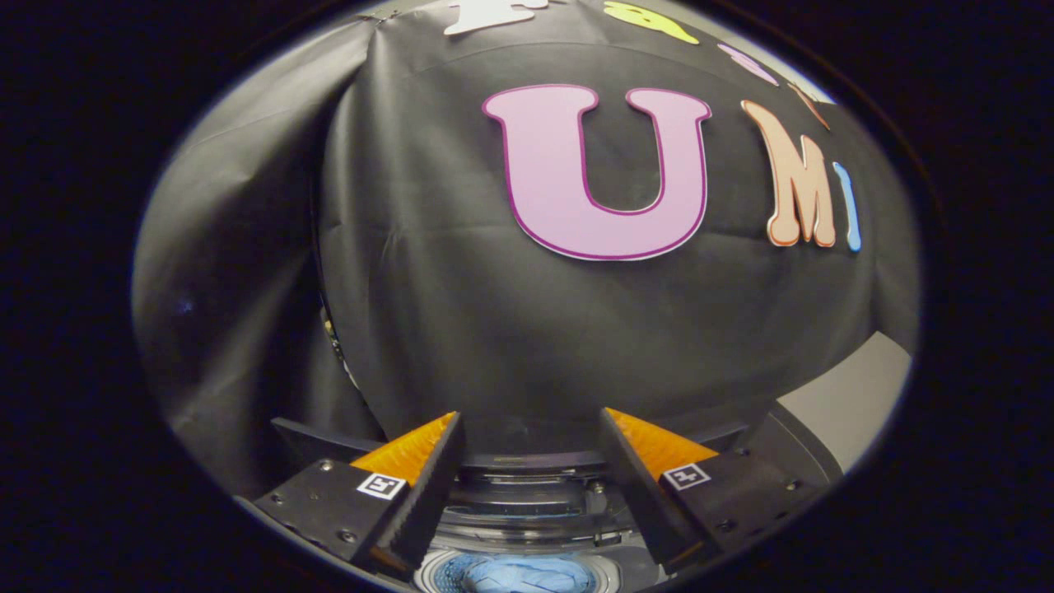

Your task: Put the clothes into the washing machine and then close the washing machine lid.

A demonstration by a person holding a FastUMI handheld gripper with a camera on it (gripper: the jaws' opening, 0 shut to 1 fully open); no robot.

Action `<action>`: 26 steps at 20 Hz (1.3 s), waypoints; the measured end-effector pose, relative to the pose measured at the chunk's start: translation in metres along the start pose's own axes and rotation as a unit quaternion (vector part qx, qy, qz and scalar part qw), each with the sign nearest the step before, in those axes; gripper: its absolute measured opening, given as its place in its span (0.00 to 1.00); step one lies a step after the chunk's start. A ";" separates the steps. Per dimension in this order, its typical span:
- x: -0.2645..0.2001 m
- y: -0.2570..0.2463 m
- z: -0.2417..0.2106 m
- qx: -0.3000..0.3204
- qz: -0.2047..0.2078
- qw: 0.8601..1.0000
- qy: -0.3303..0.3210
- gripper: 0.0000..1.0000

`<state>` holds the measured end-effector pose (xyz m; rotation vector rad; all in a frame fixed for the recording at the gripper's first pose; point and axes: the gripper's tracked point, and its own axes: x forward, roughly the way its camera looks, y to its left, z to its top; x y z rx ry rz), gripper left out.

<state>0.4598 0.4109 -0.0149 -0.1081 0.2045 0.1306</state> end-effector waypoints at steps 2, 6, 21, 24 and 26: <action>-0.003 -0.001 -0.001 -0.003 0.001 1.000 0.002 0.98; -0.012 -0.001 -0.004 -0.005 0.004 1.000 0.011 0.98; -0.019 -0.001 -0.003 -0.008 0.005 1.000 -0.010 0.98; -0.018 -0.001 -0.001 -0.009 0.006 1.000 -0.016 0.98; -0.019 -0.001 -0.002 -0.010 0.007 1.000 -0.016 0.98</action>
